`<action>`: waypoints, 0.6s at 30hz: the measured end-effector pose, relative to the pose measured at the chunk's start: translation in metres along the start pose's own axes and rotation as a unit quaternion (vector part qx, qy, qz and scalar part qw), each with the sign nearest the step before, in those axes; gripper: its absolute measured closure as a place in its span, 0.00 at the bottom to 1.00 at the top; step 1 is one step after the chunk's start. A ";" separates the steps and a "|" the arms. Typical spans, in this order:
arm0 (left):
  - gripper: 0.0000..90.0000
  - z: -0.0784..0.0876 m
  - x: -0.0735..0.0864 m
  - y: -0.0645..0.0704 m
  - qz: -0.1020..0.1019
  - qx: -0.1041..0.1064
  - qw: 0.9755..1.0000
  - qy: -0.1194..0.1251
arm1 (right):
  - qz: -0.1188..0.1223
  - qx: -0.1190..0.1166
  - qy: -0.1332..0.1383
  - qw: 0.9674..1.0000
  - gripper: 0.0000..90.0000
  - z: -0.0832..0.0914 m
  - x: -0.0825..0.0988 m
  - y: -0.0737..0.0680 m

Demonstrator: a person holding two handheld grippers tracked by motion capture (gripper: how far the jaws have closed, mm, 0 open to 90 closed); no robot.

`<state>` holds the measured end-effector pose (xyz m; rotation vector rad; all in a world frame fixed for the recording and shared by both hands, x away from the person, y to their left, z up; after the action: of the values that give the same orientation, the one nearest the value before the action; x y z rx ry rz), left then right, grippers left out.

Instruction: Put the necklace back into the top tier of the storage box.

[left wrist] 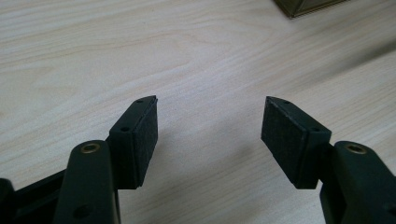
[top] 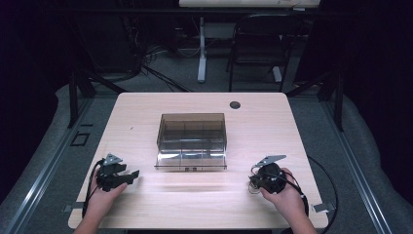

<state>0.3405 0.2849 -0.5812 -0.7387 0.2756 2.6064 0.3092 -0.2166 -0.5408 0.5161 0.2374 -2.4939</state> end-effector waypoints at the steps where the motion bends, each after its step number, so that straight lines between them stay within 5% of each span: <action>1: 0.41 0.000 0.000 0.000 0.000 0.000 1.000 0.000 | -0.003 0.000 0.005 1.000 0.94 0.003 -0.001 0.001; 18: 0.41 -0.001 0.000 0.000 0.000 0.000 1.000 -0.001 | 0.007 0.010 0.029 1.000 0.94 0.031 -0.010 0.003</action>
<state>0.3406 0.2847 -0.5818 -0.7358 0.2751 2.6063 0.3092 -0.2229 -0.5085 0.5964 0.2311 -2.4721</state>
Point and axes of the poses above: each handheld gripper's, and its own axes: z roughly backward along the jaws, x roughly out of its underside, y roughly to its right, the point moved 1 cm from there along -z, roughly forward along the jaws, and after that the axes turned 10 degrees about -y, right-handed, at the moved point
